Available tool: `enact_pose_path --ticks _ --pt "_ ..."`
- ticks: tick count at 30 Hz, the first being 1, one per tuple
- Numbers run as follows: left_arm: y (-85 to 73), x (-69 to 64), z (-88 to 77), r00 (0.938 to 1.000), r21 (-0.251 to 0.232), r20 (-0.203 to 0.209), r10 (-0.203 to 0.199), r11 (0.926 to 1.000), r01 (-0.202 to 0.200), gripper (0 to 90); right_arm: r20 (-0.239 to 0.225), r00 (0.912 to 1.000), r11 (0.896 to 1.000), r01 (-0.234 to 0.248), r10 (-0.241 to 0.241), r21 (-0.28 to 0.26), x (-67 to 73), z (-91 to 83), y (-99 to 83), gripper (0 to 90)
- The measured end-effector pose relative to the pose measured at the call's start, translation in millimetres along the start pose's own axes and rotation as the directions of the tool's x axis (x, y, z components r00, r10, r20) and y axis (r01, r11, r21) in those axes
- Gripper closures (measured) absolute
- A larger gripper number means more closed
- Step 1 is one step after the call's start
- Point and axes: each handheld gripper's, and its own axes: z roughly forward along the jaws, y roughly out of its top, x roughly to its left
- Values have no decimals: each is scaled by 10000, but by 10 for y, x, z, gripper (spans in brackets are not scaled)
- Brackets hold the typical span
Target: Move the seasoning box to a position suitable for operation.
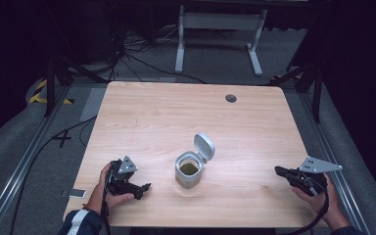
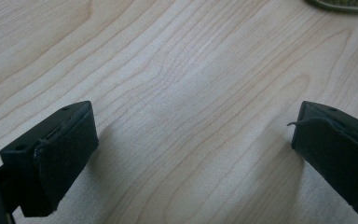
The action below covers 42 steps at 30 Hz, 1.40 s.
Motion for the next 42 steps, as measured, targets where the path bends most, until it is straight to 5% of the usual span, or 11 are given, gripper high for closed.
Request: enact_pose_path --ticks 12,23,32,42 --pt "0 0 0 10000 6 3 -2 10000 2 5 -460 9962 9937 700 -742 -877 108 152 503 892" --pt "1 0 0 10000 6 7 -4 10000 4 5 -1243 9817 9776 1218 -1441 -1714 392 419 1048 892" --pt "1 0 -1 10000 19 3 -6 10000 6 5 -1713 9667 9707 1592 -1903 -1799 649 624 1244 892" --pt "0 0 0 10000 -1 0 -2 10000 2 5 -1969 9596 9686 1645 -2009 -1866 771 761 1348 892"
